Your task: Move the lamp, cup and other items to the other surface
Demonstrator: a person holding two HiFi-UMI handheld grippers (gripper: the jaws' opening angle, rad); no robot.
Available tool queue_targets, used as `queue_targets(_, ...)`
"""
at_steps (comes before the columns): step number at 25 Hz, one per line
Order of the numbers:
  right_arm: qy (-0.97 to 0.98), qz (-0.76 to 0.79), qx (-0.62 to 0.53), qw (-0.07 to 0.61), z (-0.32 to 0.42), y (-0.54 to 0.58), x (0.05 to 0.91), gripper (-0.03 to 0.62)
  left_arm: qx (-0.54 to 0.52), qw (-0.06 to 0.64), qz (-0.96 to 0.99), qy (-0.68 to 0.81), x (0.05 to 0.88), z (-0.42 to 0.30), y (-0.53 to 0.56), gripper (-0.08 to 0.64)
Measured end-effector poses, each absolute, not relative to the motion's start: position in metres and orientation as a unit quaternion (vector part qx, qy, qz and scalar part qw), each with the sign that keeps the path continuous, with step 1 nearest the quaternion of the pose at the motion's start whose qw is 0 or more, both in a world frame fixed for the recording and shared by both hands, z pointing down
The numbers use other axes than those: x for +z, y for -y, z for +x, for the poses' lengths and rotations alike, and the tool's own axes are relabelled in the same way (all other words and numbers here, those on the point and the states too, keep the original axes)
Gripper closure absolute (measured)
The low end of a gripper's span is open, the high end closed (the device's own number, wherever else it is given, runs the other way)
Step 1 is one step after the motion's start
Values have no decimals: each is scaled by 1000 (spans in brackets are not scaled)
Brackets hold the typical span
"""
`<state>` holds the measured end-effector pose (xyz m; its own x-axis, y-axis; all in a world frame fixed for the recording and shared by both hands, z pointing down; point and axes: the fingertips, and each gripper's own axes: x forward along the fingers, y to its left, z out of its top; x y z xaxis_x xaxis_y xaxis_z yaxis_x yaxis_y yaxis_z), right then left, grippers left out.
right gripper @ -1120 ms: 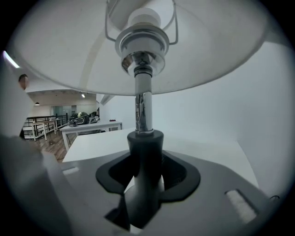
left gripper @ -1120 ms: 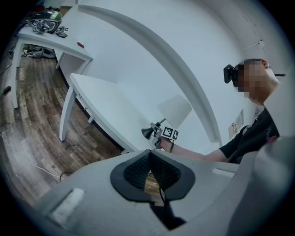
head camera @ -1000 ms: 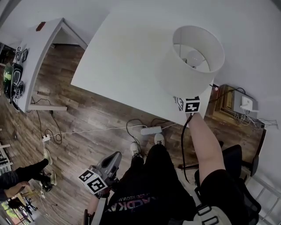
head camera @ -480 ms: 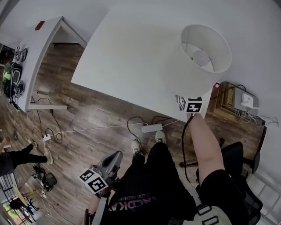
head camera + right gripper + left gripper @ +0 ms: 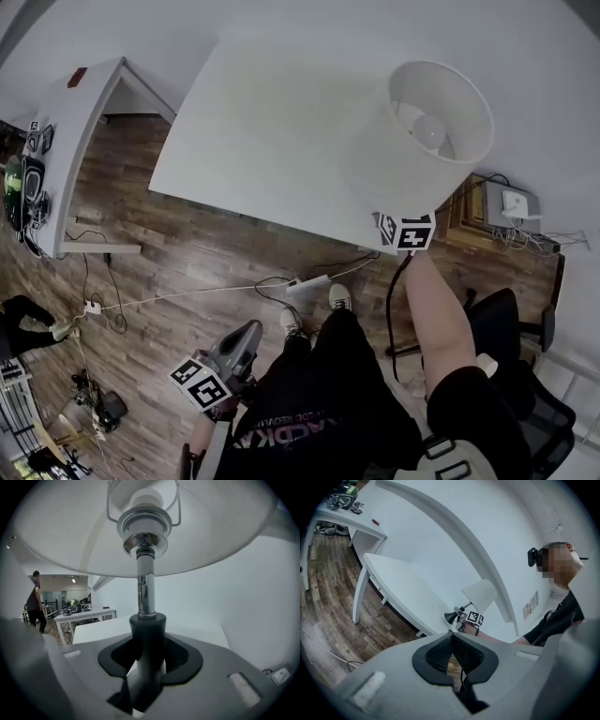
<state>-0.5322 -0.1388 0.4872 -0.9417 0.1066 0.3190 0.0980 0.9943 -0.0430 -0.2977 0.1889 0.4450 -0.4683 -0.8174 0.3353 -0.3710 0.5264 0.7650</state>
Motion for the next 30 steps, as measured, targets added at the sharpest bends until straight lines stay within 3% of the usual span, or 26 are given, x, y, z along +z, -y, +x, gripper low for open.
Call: queue_targets(30,990,80,7,113,-384,216,382,449,-297,334,522,726,410,-276,-161,557)
